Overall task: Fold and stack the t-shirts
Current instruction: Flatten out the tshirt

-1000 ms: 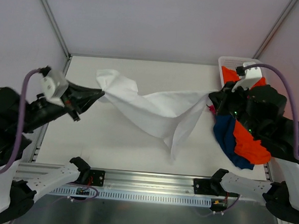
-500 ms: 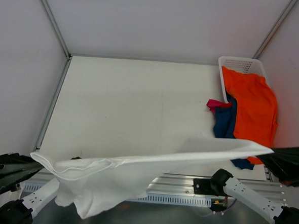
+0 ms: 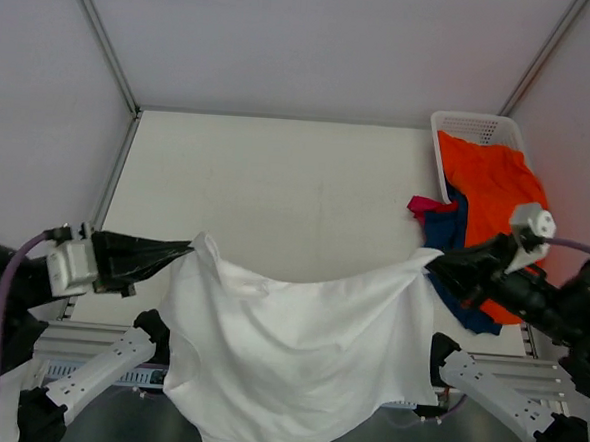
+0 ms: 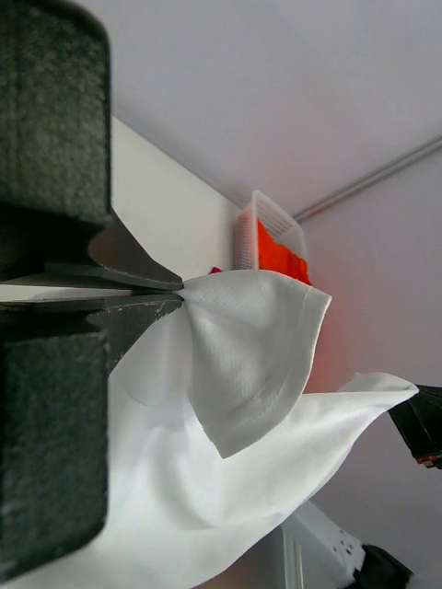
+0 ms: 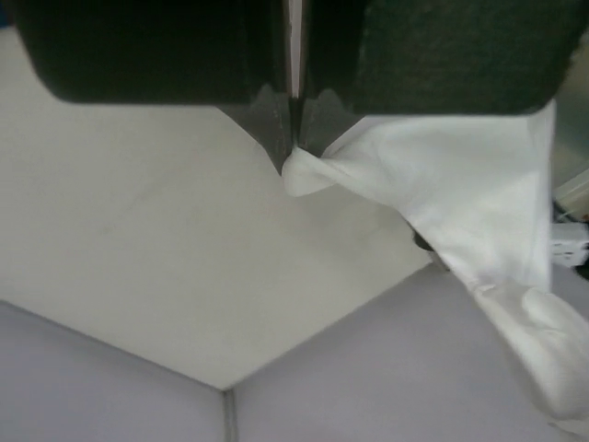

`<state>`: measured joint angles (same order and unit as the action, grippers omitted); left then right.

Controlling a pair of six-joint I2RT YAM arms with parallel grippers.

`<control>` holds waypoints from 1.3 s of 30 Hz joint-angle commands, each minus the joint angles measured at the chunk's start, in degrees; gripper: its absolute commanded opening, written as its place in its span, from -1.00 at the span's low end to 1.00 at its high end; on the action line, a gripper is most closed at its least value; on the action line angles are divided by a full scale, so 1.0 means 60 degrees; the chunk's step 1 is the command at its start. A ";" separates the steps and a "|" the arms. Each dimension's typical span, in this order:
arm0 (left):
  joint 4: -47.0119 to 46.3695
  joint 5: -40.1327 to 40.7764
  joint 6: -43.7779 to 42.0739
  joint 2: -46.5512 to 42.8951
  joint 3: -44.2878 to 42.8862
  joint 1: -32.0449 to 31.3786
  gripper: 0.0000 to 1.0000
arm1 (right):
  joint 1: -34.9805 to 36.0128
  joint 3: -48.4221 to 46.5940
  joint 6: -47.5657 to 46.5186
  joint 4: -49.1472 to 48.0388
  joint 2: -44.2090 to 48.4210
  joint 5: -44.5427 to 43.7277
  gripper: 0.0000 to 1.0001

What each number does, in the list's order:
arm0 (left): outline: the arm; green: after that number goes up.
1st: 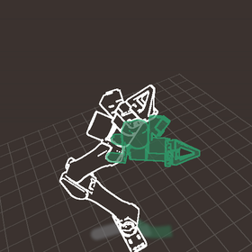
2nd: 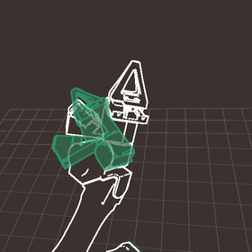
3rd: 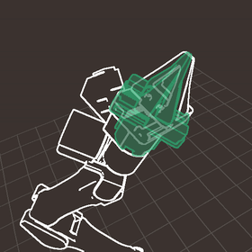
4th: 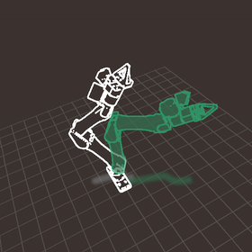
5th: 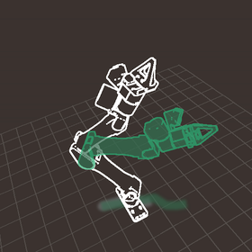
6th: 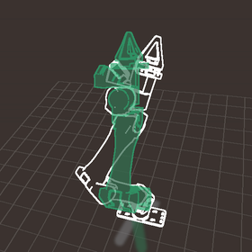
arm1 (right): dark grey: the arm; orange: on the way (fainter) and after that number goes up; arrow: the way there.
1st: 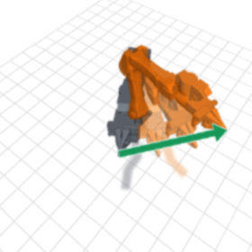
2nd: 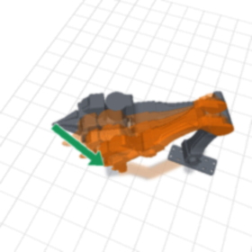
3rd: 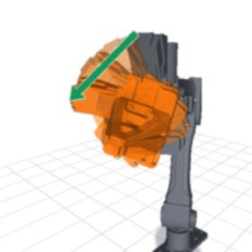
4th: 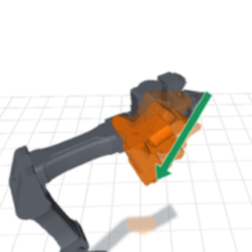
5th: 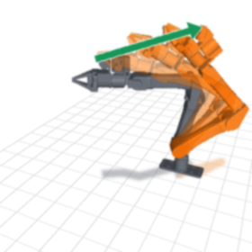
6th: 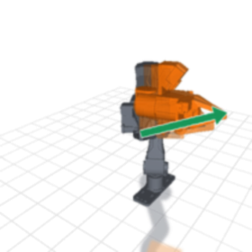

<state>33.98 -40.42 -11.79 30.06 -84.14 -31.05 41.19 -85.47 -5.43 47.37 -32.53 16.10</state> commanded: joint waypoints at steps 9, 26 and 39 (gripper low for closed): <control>-0.2862 0.3044 -0.0919 0.2722 0.3137 0.0018 -1.00 | -0.0039 0.2701 -0.0412 -0.1317 -0.4094 -0.5509 -0.99; -0.5443 0.3910 -0.1929 1.0396 0.2394 0.1952 -1.00 | -0.1488 0.1167 -0.0823 -0.2886 -1.0966 -0.6827 -0.99; -0.4828 0.4599 -0.3440 1.4719 -0.1664 0.2713 -1.00 | -0.2704 -0.2145 -0.1673 -0.2594 -1.4323 -0.8541 -0.99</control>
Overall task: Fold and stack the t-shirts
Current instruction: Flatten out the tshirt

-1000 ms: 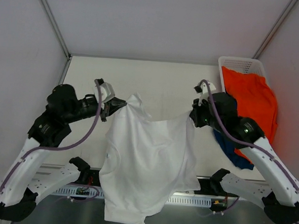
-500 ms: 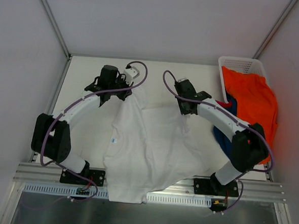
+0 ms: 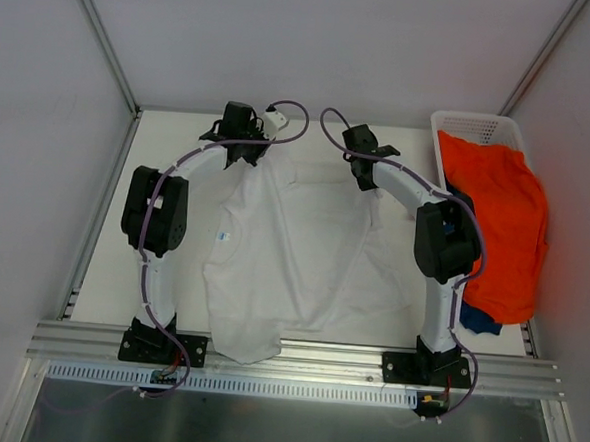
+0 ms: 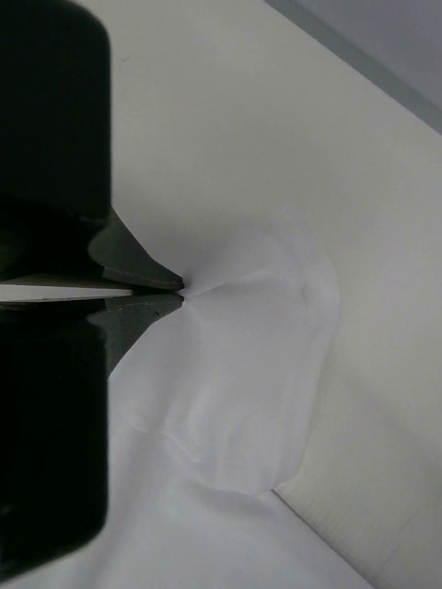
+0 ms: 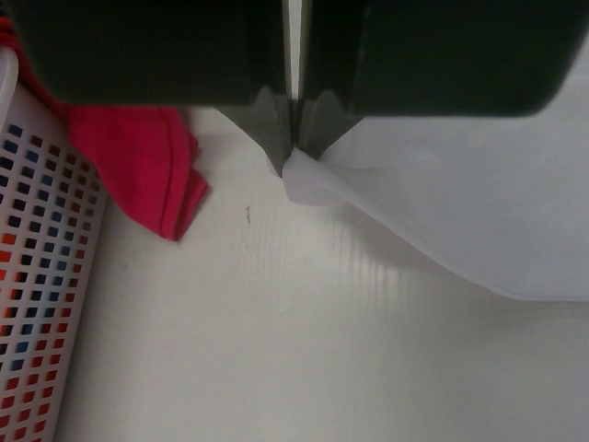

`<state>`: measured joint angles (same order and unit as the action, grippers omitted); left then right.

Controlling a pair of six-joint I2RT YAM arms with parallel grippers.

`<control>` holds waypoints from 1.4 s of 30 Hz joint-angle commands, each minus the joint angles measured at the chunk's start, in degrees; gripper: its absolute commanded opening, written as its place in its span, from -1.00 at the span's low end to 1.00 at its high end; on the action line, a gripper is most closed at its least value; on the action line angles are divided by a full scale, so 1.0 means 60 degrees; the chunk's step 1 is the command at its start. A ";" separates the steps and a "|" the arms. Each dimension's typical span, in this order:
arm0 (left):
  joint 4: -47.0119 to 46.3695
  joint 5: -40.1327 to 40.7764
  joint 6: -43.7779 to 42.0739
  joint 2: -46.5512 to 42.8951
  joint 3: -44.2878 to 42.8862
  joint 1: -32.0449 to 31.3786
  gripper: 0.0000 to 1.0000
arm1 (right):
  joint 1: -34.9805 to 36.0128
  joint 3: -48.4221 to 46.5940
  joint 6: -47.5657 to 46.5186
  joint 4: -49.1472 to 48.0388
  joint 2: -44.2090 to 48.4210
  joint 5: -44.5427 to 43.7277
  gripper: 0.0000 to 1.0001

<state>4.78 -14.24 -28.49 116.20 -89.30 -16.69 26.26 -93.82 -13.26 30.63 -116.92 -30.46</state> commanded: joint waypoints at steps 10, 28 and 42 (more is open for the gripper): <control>0.0083 0.0380 -0.0174 0.1886 -0.2502 0.1433 -0.84 | -0.0890 -0.2072 -0.0384 0.0812 -0.1327 -0.1442 -0.97; -0.0752 0.3324 0.1570 -0.1874 -0.1515 0.1085 0.98 | -0.0921 -0.2849 0.0758 0.3242 0.1115 -0.2851 0.99; 0.0287 0.4191 0.3356 -0.6327 0.3264 -0.0734 0.98 | 0.1102 0.4164 0.4141 0.1149 0.6713 0.2982 0.17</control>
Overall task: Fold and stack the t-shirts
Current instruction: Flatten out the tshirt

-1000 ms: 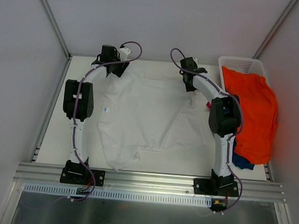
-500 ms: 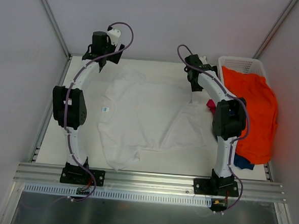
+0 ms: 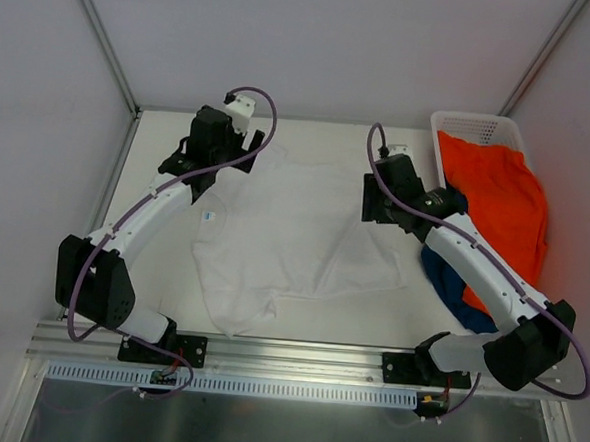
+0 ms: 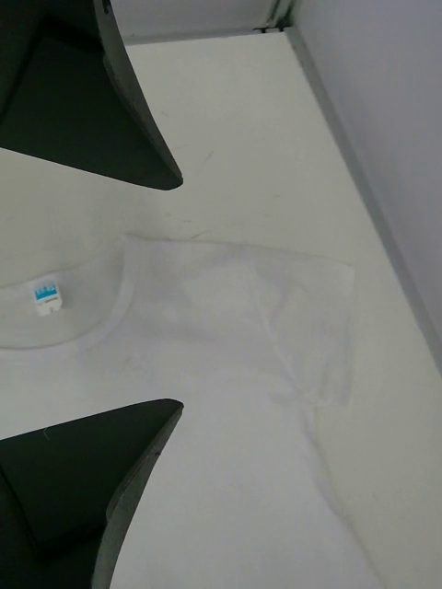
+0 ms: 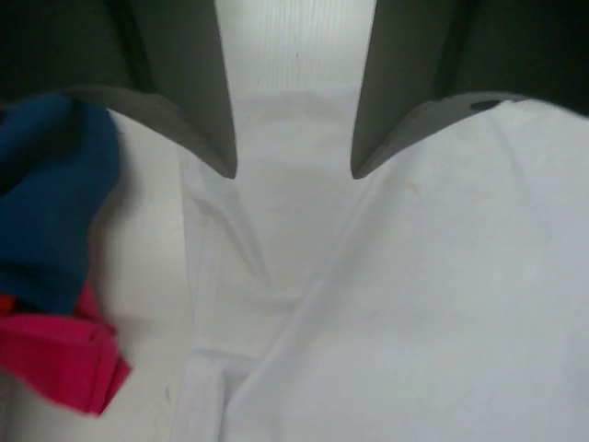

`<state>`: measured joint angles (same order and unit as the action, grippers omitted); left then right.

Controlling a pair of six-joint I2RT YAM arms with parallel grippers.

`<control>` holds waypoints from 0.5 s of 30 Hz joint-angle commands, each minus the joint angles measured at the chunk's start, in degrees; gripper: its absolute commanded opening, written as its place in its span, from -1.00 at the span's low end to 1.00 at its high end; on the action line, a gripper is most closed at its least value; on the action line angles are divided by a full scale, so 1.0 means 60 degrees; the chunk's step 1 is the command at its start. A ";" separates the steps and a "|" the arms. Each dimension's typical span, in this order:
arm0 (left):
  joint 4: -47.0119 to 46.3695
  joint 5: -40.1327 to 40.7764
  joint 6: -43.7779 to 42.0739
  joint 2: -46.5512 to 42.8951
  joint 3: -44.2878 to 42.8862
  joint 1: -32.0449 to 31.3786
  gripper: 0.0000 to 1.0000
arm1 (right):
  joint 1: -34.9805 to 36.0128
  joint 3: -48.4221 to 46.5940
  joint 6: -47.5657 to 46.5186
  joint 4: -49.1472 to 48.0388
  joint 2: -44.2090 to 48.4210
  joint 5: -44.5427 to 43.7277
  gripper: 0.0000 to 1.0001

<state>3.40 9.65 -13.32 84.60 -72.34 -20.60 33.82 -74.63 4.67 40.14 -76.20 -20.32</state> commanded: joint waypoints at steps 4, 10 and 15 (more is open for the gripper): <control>0.0708 0.0281 0.1048 -0.2364 0.1814 -0.0461 0.98 | -0.0144 0.2780 0.1668 -0.0874 0.0424 0.1307 -0.56; 0.1410 0.0808 0.0507 -0.2805 0.1628 -0.1224 0.98 | -0.0159 0.3927 0.2020 -0.1796 0.0148 0.1627 -0.99; 0.1426 0.0707 0.0667 -0.3157 0.2006 -0.1313 0.98 | -0.0159 0.4031 0.1962 -0.2324 -0.1094 0.1614 -0.99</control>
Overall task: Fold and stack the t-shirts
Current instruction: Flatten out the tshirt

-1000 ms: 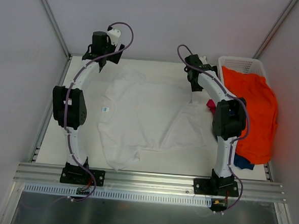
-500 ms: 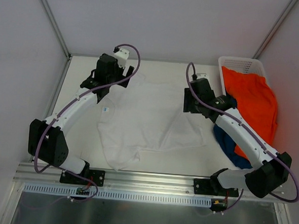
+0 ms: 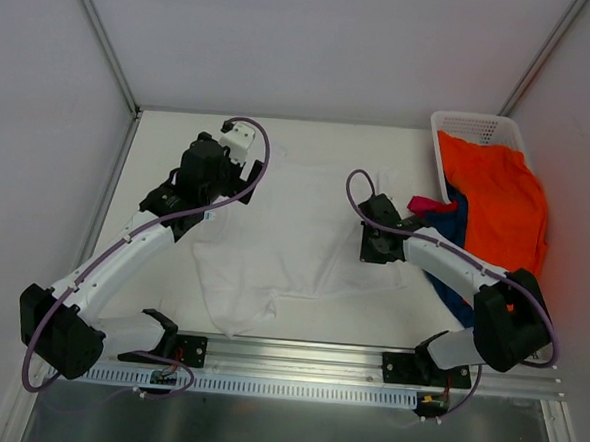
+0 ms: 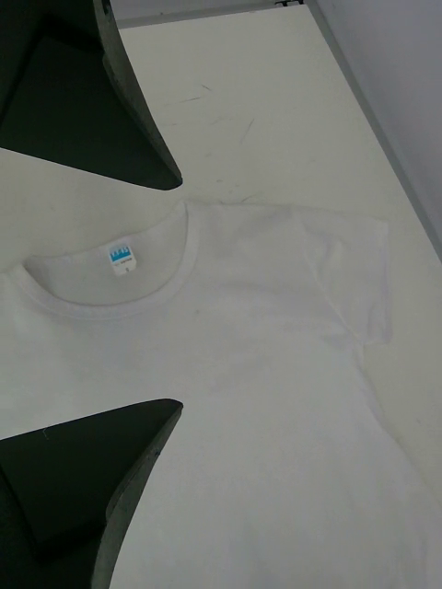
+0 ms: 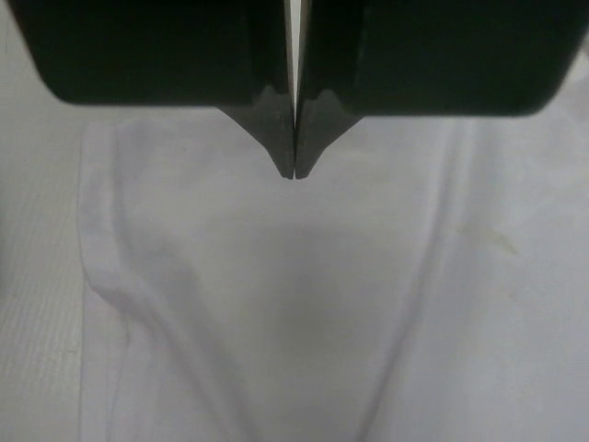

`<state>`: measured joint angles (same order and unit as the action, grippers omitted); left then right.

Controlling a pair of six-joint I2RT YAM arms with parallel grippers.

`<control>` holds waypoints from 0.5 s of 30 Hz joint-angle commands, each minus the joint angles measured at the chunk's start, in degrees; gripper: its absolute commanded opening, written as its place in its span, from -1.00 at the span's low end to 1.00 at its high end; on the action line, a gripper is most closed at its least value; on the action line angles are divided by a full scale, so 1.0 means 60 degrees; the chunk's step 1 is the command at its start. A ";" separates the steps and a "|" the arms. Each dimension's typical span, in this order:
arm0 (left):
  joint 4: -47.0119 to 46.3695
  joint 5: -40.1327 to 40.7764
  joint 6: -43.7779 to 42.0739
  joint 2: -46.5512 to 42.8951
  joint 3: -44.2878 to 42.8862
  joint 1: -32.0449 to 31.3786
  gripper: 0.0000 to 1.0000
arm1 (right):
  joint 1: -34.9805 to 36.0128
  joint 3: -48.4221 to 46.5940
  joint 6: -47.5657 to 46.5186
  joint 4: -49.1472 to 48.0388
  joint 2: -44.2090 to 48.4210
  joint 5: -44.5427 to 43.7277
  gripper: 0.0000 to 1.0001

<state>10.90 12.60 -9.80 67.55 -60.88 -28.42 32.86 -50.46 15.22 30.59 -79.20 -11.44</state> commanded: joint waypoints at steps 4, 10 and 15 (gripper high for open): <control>0.0249 0.0331 0.0037 -0.0285 -0.0077 -0.0184 0.98 | 0.0001 -0.0014 -0.0207 -0.1389 -0.1257 0.0120 -0.99; 0.0235 0.0404 0.0023 -0.0857 0.0113 -0.0214 0.98 | -0.0788 0.0249 0.0097 -0.1670 -0.1727 0.0530 -0.99; 0.0249 0.0624 -0.0036 -0.0799 0.0069 -0.0243 0.98 | -0.1668 0.1391 0.1386 -0.1102 -0.0748 -0.0171 -0.99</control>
<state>12.80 14.28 -9.82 63.48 -60.51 -29.32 24.99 -46.22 17.69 20.10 -87.29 -9.21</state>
